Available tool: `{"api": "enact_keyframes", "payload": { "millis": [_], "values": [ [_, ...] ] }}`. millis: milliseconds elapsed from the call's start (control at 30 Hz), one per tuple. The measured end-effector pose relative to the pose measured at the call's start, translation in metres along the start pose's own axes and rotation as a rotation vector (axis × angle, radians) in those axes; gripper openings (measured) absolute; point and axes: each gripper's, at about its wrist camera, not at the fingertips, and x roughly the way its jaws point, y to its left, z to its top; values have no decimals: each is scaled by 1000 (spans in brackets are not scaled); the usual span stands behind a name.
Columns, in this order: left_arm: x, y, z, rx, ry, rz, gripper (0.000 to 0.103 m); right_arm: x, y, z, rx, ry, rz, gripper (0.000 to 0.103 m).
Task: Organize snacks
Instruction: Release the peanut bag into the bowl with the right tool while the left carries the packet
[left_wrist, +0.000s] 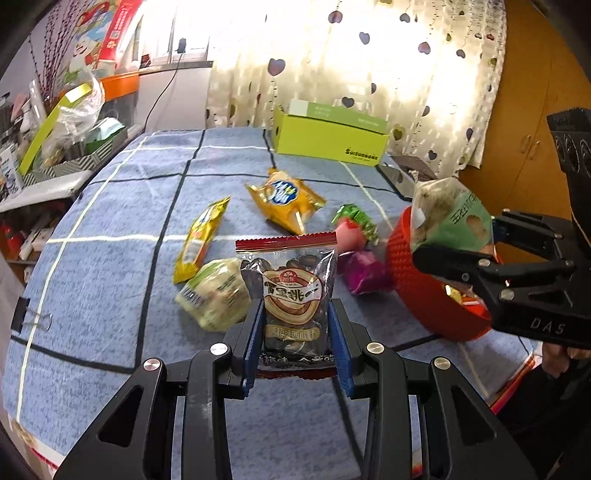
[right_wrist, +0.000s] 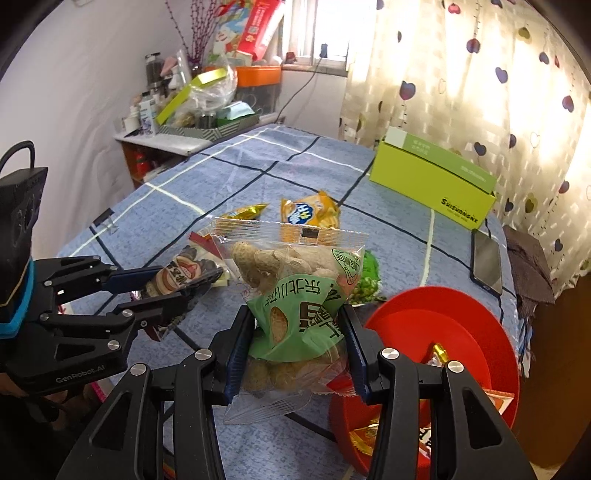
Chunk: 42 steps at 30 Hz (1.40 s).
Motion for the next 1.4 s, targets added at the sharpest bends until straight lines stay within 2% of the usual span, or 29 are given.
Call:
{"api": "enact_keyframes", "payload": {
  "millis": [633, 1100, 1233, 1400],
  "values": [
    [17, -50, 37, 75, -37, -80, 36, -19, -45, -9, 107, -51, -65, 45],
    [34, -85, 57, 115, -46, -144, 36, -36, -106, -26, 262, -70, -163, 45],
    [39, -97, 59, 133, -39, -168, 36, -37, -118, -32, 286, -59, -193, 45],
    [44, -105, 61, 138, -34, -188, 36, -24, -133, -40, 311, 0, -219, 45]
  ]
}}
